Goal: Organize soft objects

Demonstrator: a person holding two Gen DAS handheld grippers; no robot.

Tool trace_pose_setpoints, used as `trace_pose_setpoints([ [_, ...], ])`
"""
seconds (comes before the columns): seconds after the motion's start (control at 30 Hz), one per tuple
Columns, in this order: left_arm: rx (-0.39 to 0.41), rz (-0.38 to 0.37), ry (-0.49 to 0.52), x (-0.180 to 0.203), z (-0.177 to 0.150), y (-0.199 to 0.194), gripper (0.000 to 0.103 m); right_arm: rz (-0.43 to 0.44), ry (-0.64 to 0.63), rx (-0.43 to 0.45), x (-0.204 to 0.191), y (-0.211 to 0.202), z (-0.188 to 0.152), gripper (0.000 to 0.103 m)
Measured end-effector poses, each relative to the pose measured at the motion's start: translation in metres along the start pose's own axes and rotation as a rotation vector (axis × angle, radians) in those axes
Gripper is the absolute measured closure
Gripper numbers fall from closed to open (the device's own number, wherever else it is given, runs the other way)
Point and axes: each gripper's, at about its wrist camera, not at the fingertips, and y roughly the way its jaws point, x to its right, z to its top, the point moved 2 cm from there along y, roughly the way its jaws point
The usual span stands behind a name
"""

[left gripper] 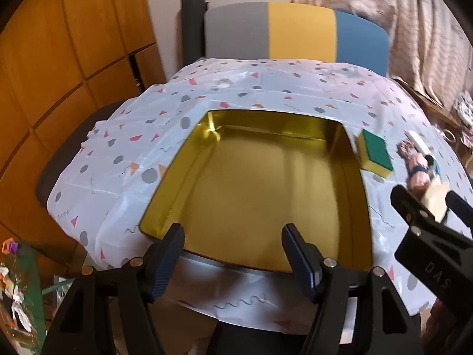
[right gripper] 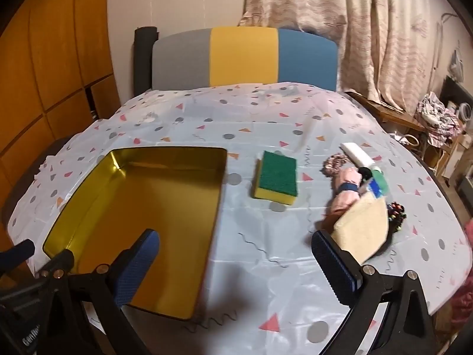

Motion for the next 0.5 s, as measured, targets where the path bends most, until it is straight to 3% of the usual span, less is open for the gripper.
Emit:
trace_pose_setpoints([
  [0.5,0.059,-0.055,0.053,0.025,-0.007,-0.028,0.034,-0.096,0.041,0.070,0.031,-0.045,-0.008,0.000],
])
